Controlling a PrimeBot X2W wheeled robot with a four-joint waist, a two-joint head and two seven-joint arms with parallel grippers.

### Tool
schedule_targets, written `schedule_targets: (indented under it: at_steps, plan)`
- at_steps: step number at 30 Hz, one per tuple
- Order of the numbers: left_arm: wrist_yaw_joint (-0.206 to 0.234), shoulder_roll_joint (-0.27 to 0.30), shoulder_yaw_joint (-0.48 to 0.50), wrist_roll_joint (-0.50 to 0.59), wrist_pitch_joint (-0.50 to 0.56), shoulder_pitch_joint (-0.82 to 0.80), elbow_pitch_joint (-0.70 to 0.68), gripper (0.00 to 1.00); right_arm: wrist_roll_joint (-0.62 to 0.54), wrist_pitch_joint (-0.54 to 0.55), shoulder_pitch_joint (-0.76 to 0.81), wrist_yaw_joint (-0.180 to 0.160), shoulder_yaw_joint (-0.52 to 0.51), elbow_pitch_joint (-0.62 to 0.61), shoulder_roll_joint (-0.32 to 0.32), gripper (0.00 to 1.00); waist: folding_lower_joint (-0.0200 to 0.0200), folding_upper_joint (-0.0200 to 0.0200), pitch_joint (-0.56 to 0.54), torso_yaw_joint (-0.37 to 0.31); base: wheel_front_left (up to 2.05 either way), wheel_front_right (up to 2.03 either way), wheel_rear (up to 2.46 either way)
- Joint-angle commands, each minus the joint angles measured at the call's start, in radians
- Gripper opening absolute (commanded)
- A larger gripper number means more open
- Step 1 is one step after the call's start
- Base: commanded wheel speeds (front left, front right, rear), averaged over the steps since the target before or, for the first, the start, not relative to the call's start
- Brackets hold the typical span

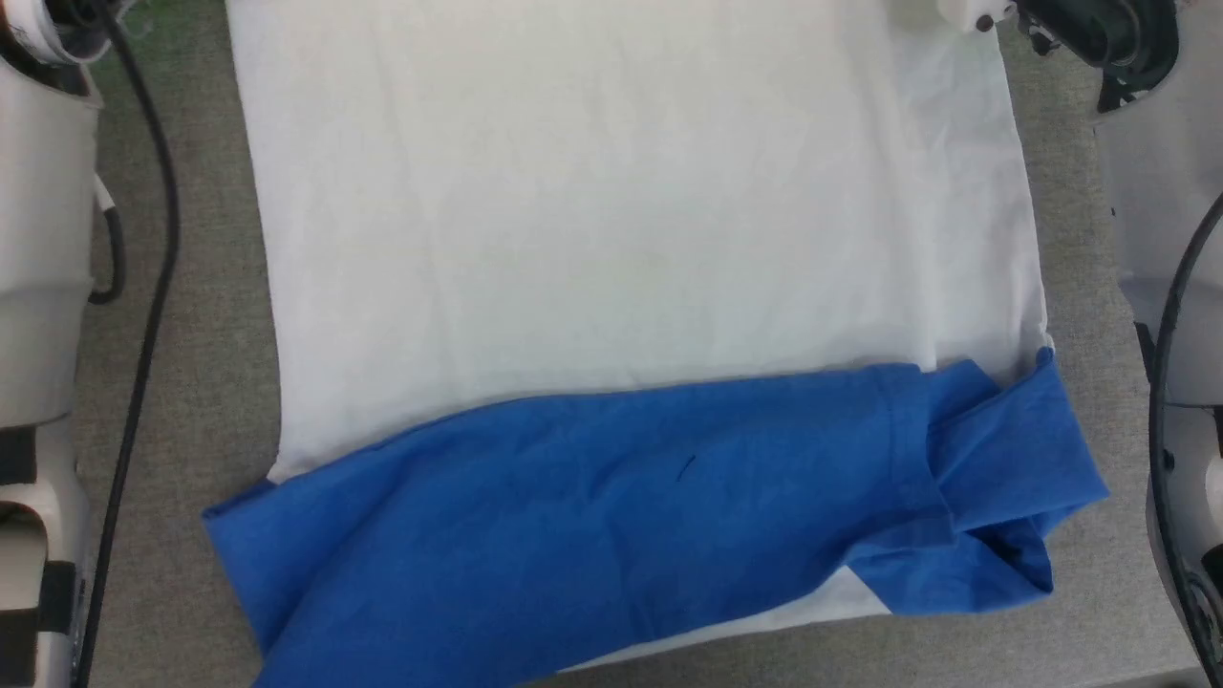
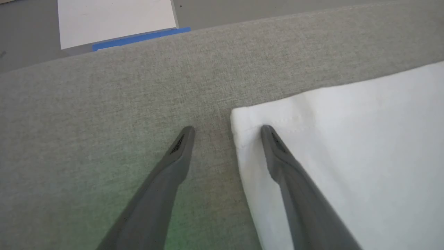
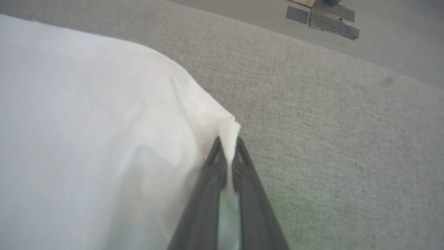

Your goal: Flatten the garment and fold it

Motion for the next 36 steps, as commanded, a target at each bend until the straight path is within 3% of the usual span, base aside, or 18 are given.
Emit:
schedule_targets:
  at_steps: [1, 2, 3, 12, 19, 26, 36]
  plan:
    - [-0.005, -0.008, -0.012, -0.025, 0.032, 0.029, 0.033, 0.65, 0.005, -0.006, -0.001, -0.001, 0.006, -0.001, -0.006, 0.00, 0.0001, -0.0001, 0.011, -0.008, 0.00, 0.00, 0.00]
    - [-0.006, -0.011, -0.011, -0.035, 0.042, 0.032, 0.035, 0.28, 0.007, -0.009, -0.002, -0.001, 0.008, -0.001, -0.007, 0.00, 0.0001, -0.0001, 0.012, -0.008, 0.00, 0.00, 0.00]
    - [-0.008, -0.014, -0.005, -0.047, 0.045, 0.034, 0.033, 0.00, 0.009, -0.011, -0.003, -0.001, 0.008, 0.000, -0.009, 0.00, 0.0001, -0.0001, 0.013, -0.008, 0.00, 0.00, 0.00]
    - [0.001, -0.045, 0.116, -0.144, -0.114, 0.036, -0.013, 0.00, 0.008, -0.059, 0.007, -0.001, -0.027, 0.024, -0.028, 0.00, 0.0001, -0.0001, -0.035, 0.017, 0.00, 0.00, 0.00]
    - [-0.040, -0.062, 0.197, -0.229, -0.232, 0.107, -0.048, 0.00, 0.021, -0.109, 0.052, -0.001, -0.102, 0.024, -0.071, 0.00, 0.0001, -0.0001, -0.164, 0.090, 0.00, 0.00, 0.00]
    - [-0.079, -0.085, 0.195, -0.276, -0.273, 0.266, -0.089, 0.00, 0.082, -0.117, 0.171, -0.001, -0.112, -0.018, -0.100, 0.00, 0.0001, -0.0001, -0.302, 0.141, 0.00, 0.00, 0.00]
    - [-0.106, -0.118, 0.185, -0.358, -0.314, 0.604, -0.256, 0.00, 0.219, -0.126, 0.495, -0.001, -0.144, -0.204, -0.138, 0.00, 0.0001, -0.0001, -0.503, 0.170, 0.00, 0.00, 0.00]
